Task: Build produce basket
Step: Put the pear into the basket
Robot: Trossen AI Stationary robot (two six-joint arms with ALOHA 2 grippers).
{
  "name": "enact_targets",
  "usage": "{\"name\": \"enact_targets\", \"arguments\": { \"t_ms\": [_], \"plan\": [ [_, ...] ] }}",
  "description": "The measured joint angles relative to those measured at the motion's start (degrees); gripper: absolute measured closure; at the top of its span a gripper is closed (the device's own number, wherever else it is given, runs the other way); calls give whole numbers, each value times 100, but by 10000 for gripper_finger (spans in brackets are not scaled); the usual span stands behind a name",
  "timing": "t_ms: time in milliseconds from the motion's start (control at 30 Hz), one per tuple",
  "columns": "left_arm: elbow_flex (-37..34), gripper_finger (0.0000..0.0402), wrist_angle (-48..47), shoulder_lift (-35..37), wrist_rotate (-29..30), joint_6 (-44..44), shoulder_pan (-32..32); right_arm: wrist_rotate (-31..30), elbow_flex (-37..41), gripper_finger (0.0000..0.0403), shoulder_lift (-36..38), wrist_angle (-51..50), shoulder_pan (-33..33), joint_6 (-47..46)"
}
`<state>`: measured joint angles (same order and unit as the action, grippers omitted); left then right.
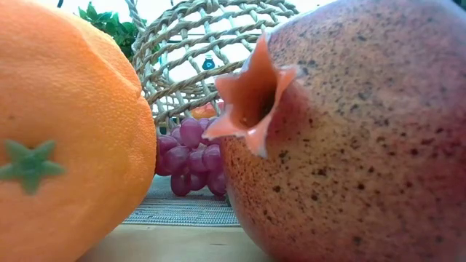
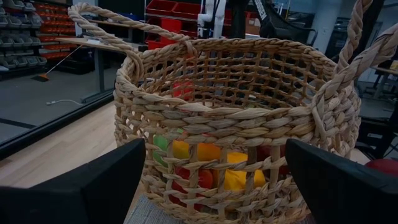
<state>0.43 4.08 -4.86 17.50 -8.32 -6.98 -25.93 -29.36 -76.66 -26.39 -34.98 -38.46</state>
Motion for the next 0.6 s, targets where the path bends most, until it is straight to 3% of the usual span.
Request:
{"name": "enact_targets", "arguments": {
  "t_ms": [367,600],
  "plan": [
    [-2,10,-2,-2,0,-2,0,66,-14,87,-11,-114,225,105],
    [0,10,-2,0,-1,-1,0,142,-308,106,-10,-236,225,208]
  ]
}}
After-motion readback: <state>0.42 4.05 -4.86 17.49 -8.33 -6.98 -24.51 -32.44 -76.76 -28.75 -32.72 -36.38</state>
